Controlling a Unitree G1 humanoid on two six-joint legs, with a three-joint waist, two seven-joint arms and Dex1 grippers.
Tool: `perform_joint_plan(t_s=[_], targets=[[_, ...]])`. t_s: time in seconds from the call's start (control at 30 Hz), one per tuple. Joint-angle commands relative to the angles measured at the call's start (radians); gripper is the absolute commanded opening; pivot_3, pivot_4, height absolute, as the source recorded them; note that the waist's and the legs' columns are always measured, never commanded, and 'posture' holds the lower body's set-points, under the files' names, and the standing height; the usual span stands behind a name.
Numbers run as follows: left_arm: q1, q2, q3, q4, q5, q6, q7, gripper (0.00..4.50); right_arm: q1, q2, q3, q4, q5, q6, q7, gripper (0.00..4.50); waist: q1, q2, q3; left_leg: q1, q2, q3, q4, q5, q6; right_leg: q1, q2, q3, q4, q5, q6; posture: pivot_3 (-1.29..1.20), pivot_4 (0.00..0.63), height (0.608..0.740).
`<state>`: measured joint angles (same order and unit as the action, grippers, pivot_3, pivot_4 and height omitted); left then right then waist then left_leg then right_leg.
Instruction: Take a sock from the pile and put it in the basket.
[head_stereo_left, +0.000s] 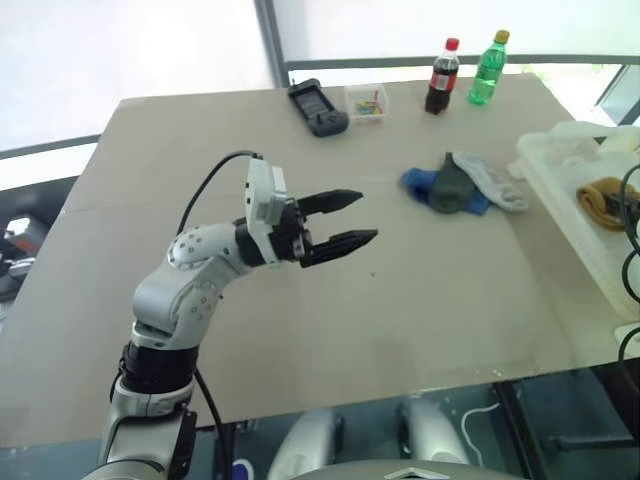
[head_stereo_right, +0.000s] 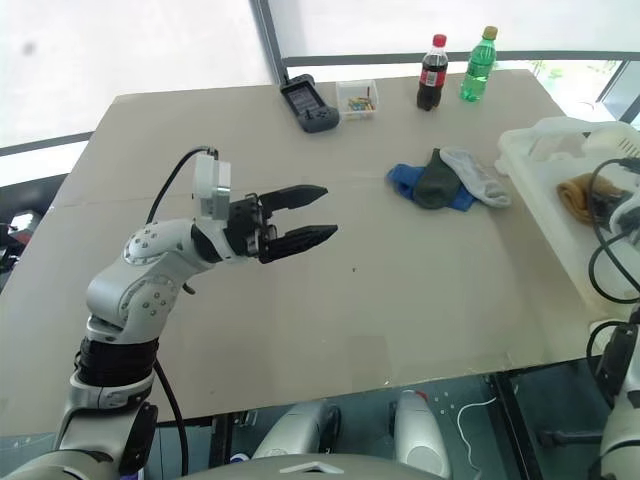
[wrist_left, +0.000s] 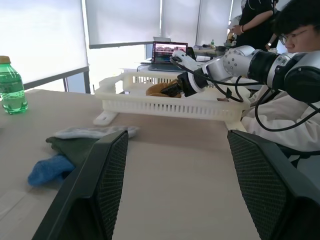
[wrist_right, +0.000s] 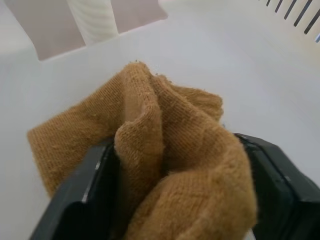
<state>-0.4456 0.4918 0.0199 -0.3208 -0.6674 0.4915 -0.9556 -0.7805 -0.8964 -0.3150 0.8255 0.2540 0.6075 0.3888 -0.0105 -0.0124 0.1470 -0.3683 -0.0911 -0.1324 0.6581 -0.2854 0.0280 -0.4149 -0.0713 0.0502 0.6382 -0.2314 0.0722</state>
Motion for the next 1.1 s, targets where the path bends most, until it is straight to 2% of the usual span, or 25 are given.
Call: perform_joint_plan(t_s=[0.03,0.13,0.27,0.43,0.57,0.63,0.83,0.97,1.03,1.1], targets=[[0.000,-0.009,0.000,-0.018,0.004,-0.017,0.019,3.38,0.051,-0.051,-0.007,-0.092,-0.030,0.011,-0.004,3.30,0.002,0.000,0.000,-0.001,0.000,-0.001,0.000,0.000,0.000,0.000,0.000,-0.001,0.000,0.000,0.000,0.00,0.150,0.740],[-0.002,-0.015,-0.003,-0.009,0.017,-0.025,0.028,3.38,0.123,-0.062,-0.061,-0.211,-0.006,0.040,-0.009,3.30,0.001,0.000,0.000,-0.001,0.000,-0.001,0.000,0.000,0.000,0.000,0.000,-0.001,-0.001,0.000,0.000,0.00,0.150,0.740],[-0.003,-0.023,0.003,0.006,0.019,-0.030,0.032,3.38,0.281,-0.039,-0.173,-0.469,0.077,0.108,0.027,3.30,0.003,0.000,0.000,-0.002,0.000,-0.002,0.000,0.000,0.000,-0.001,0.000,-0.001,0.000,0.000,0.000,0.00,0.150,0.740],[-0.016,-0.029,-0.004,0.017,0.015,-0.026,0.032,3.38,0.357,-0.022,-0.197,-0.530,0.091,0.134,0.022,3.30,-0.002,0.000,0.000,0.000,0.000,0.000,0.001,0.000,0.000,0.000,0.000,0.000,0.001,0.000,0.000,0.00,0.150,0.740],[-0.021,-0.023,-0.003,0.021,0.007,-0.015,0.024,3.38,0.342,-0.019,-0.222,-0.510,0.074,0.089,-0.029,4.44,-0.002,0.000,0.000,0.001,0.000,0.001,0.001,0.000,0.000,0.000,0.000,0.001,0.003,0.000,0.000,0.00,0.150,0.740],[-0.020,-0.019,0.002,0.019,0.006,-0.013,0.026,3.38,0.355,-0.023,-0.252,-0.554,0.078,0.075,-0.047,4.44,-0.001,0.000,0.000,0.001,0.000,0.001,0.001,0.000,0.000,0.000,0.000,0.001,0.003,0.000,0.000,0.00,0.150,0.740],[0.012,-0.005,0.022,-0.010,-0.003,0.004,0.050,3.38,0.532,-0.047,-0.318,-0.866,0.097,0.112,0.017,4.44,0.005,0.000,0.000,0.000,0.000,-0.001,0.000,0.000,0.000,0.000,0.000,0.000,0.001,0.000,0.000,0.00,0.150,0.740],[0.048,0.012,0.032,-0.031,0.039,-0.018,0.087,3.38,0.635,-0.041,-0.292,-1.129,0.177,0.071,0.162,4.44,-0.001,0.001,0.000,0.000,0.001,0.000,0.001,0.000,0.000,0.000,0.000,0.001,0.002,0.000,0.000,0.00,0.150,0.740],[0.076,0.021,0.039,-0.041,0.057,-0.035,0.101,3.38,0.666,0.017,-0.255,-1.282,0.285,0.068,0.228,4.44,-0.004,0.001,0.000,0.002,0.002,0.000,0.001,0.000,0.000,0.000,0.000,0.002,0.002,0.000,0.000,0.00,0.150,0.740],[0.107,0.027,0.054,-0.044,0.064,-0.057,0.105,3.38,0.699,0.066,-0.186,-1.374,0.300,0.009,0.263,4.44,-0.003,-0.001,0.001,0.004,0.005,0.000,0.000,-0.001,0.000,0.002,0.001,0.001,0.002,0.000,0.000,0.00,0.150,0.740]])
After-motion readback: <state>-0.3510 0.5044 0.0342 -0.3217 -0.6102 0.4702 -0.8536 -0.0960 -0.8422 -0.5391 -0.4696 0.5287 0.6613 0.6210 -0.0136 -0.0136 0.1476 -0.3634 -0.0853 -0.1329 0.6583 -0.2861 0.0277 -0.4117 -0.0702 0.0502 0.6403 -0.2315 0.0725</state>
